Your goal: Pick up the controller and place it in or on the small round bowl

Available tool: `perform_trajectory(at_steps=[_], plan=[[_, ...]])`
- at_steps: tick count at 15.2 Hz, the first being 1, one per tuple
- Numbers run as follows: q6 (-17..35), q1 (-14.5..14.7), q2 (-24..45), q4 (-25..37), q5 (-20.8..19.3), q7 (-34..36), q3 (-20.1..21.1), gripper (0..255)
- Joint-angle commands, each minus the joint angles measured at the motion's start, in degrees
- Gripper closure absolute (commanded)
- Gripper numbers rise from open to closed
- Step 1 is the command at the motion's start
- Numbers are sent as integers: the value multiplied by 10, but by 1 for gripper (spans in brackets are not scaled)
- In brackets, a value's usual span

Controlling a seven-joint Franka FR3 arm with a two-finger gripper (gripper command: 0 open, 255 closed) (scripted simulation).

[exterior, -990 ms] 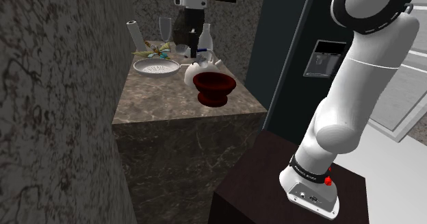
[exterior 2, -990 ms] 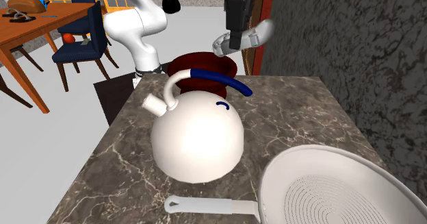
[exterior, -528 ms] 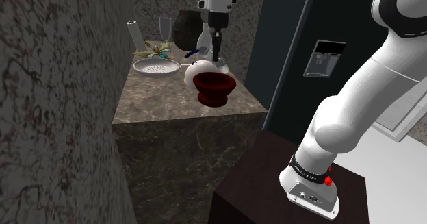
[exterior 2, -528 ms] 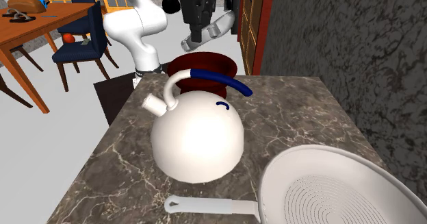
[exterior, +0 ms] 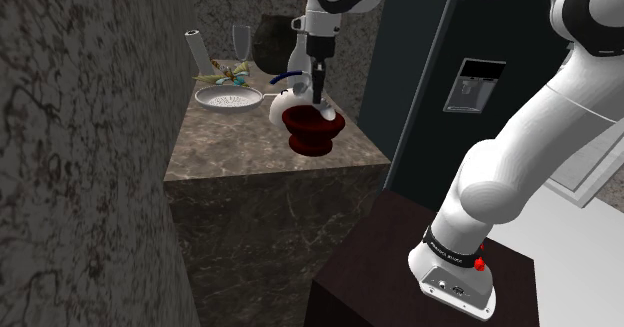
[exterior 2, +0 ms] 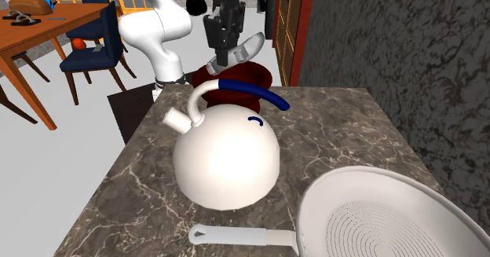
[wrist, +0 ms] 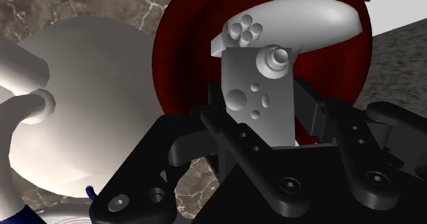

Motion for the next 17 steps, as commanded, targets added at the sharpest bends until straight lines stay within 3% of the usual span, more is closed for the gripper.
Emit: perform_trajectory(at_steps=[1,5,13,14,17], plan=[[17,0,1,-15,0,0,0,255],[48,0,4,-43,0,0,0,255],[48,0,4,-43,0,0,0,255],[48,0,4,-43,0,0,0,0],[48,0,5,-43,0,0,0,0]])
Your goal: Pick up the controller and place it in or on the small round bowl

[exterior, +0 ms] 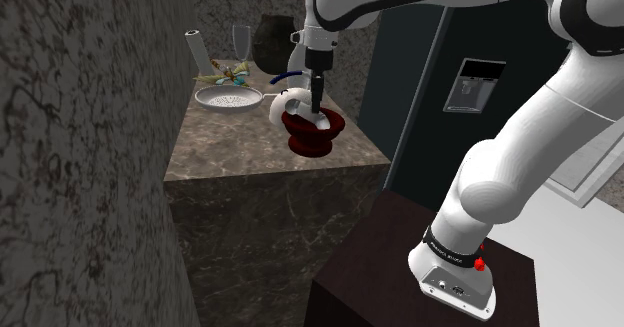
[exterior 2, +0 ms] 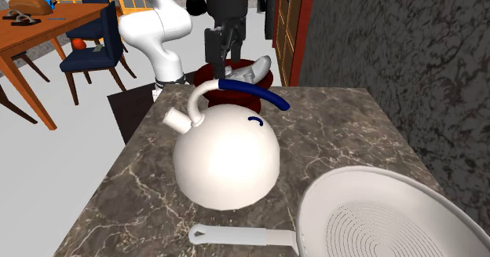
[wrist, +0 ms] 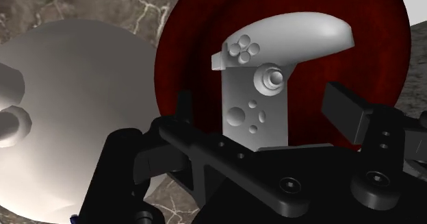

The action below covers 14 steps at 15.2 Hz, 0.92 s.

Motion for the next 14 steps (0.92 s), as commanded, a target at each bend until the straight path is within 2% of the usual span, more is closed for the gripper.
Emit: perform_trajectory(at_steps=[1,2,6,14], plan=[[0,0,0,0,0,0,0,0],[0,0,0,-1,0,0,0,0],[-73,0,-1,72,1,0,1,0],[-73,0,-1,72,1,0,1,0]])
